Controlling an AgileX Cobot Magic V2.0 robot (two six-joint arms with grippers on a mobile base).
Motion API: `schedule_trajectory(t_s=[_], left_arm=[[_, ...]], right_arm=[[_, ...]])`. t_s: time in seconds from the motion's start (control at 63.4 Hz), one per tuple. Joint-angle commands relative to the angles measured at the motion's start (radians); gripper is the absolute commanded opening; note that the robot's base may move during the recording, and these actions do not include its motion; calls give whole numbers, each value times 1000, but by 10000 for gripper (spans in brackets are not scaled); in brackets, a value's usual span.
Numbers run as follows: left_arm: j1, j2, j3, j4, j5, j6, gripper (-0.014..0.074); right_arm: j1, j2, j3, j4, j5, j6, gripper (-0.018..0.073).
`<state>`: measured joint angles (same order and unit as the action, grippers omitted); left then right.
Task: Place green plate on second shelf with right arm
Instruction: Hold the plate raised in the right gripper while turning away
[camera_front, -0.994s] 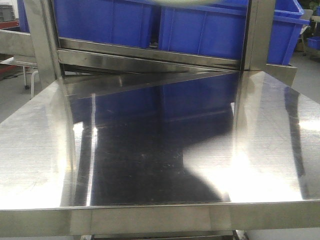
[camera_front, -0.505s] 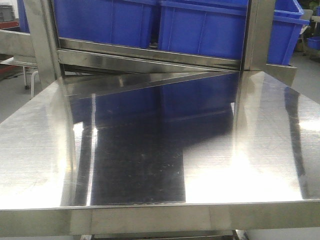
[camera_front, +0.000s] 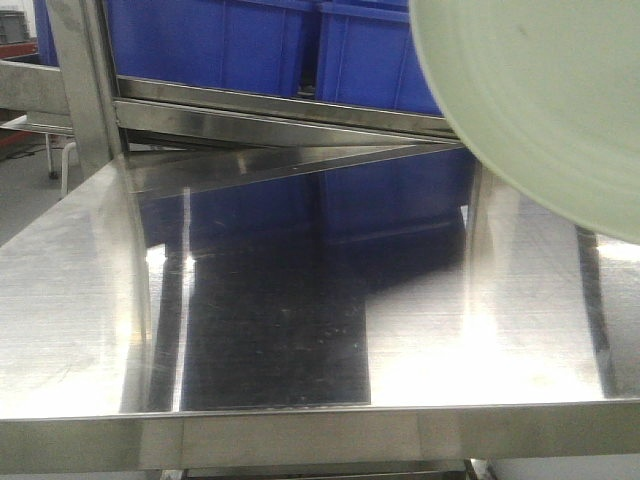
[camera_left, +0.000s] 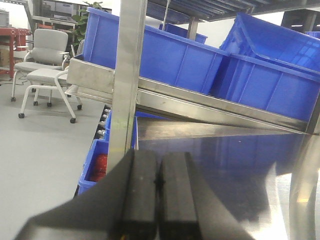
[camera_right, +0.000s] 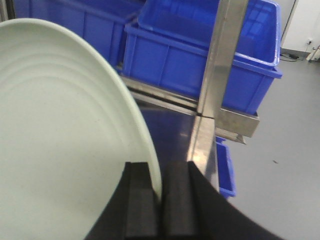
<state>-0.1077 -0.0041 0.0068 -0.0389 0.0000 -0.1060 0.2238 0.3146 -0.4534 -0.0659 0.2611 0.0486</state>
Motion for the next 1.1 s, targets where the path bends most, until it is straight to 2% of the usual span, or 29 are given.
schedule_trajectory(t_s=[0.0,0.174,0.253,1.089], left_arm=[[-5,-16,41,-6,-79,-3,130],[-5,-16,41,-6,-79,-3,130],[-5,-16,41,-6,-79,-3,130],[-5,-16,41,-6,-79,-3,130]], right_arm=[[-5,1,27,-8,-250,37,56],[-5,1,114,-11,-507,36,56],[-5,1,127,-11,-547,36,56],[-5,1,128,-11,-553,36,56]])
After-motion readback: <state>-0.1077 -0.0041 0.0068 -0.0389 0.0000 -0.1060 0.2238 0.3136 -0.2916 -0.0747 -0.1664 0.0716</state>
